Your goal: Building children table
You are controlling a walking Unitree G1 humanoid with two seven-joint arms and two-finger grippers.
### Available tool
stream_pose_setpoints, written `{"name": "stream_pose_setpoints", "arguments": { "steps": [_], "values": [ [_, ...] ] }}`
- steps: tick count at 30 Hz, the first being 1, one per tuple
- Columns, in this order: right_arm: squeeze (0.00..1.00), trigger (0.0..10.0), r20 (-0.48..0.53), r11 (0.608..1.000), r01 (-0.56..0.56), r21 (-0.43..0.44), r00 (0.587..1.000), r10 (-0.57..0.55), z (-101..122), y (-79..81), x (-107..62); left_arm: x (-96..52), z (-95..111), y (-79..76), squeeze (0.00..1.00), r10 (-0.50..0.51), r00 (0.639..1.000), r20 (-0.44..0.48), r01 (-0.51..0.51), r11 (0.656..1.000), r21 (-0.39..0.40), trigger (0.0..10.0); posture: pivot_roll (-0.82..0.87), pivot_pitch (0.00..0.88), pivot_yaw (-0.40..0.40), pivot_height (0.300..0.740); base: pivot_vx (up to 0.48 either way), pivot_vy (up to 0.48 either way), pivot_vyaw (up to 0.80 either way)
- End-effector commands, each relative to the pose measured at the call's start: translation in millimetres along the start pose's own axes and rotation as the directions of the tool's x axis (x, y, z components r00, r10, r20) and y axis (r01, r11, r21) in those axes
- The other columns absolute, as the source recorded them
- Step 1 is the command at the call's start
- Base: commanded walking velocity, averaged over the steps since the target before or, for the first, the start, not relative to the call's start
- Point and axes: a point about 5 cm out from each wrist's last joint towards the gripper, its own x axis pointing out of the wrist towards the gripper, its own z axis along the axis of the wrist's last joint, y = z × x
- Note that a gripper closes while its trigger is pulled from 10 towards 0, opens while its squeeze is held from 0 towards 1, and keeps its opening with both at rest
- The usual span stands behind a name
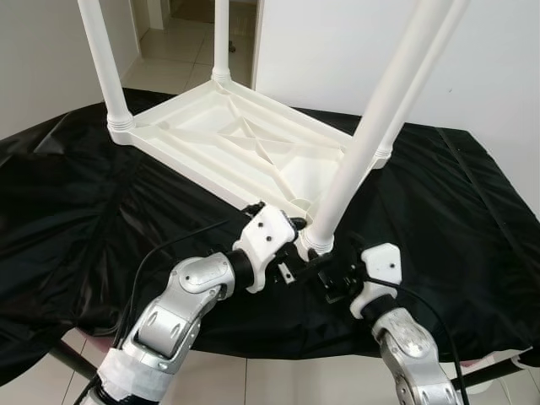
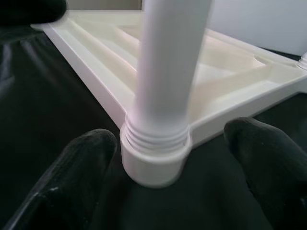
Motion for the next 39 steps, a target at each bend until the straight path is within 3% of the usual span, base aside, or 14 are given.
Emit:
{"name": "stream_pose_setpoints", "arguments": {
  "steps": [1, 6, 10, 18, 27, 30, 33, 39],
  "values": [
    [0.00, 10.0, -0.029, 1.000, 0.023, -0.012, 0.999, -0.023, -5, -9.0, -9.4, 1.4, 2, 2.2, 0.00, -0.004, 1.000, 0.010, 0.004, 1.000, 0.016, 10.0, -0.02, 0.077, -0.076, 0.740, 0.000, 0.000, 0.00],
    [0.00, 10.0, -0.038, 0.999, 0.028, -0.015, 0.999, -0.028, -5, -10.4, -11.4, 1.0, 2, 4.4, 0.00, -0.001, 1.000, 0.011, 0.001, 1.000, 0.019, 10.0, -0.02, 0.079, -0.074, 0.740, 0.000, 0.000, 0.00],
    [0.00, 10.0, -0.074, 0.998, 0.054, -0.019, 0.996, -0.055, -13, -14.0, -22.2, -4.6, 5, 15.3, 0.00, 0.020, 1.000, 0.007, -0.021, 0.999, 0.043, 10.0, -0.02, 0.088, -0.074, 0.740, 0.000, 0.000, 0.00],
    [0.00, 10.0, -0.090, 0.998, 0.058, -0.025, 0.994, -0.060, -16, -20.5, -24.2, -3.0, 6, 14.7, 0.00, 0.021, 1.000, 0.013, -0.022, 0.999, 0.040, 10.0, -0.02, 0.087, -0.076, 0.740, 0.000, 0.000, 0.00],
    [0.00, 10.0, -0.071, 0.998, 0.061, -0.030, 0.996, -0.063, -12, -24.5, -14.9, 14.9, -5, 12.8, 0.00, 0.042, 0.999, -0.008, -0.042, 0.999, -0.025, 10.0, -0.02, 0.088, -0.069, 0.740, 0.000, 0.000, 0.00],
    [0.00, 10.0, -0.071, 0.998, 0.061, -0.030, 0.996, -0.063, -12, -24.5, -14.9, 14.9, -5, 12.8, 0.00, 0.042, 0.999, -0.008, -0.042, 0.999, -0.025, 10.0, -0.02, 0.088, -0.069, 0.740, 0.000, 0.000, 0.00],
    [0.00, 10.0, -0.045, 0.996, 0.090, -0.017, 0.995, -0.091, -6, -25.9, -9.3, 30.0, -21, 13.2, 0.00, 0.122, 0.988, -0.098, -0.125, 0.992, -0.024, 10.0, -0.03, 0.090, -0.063, 0.740, 0.000, 0.000, 0.00],
    [0.00, 10.0, -0.037, 0.992, 0.128, 0.008, 0.991, -0.128, -4, -25.1, -7.6, 38.2, -26, 21.3, 0.00, 0.211, 0.966, -0.148, -0.213, 0.977, 0.004, 10.0, -0.03, 0.090, -0.057, 0.740, 0.000, 0.000, 0.00]
  ]
}}
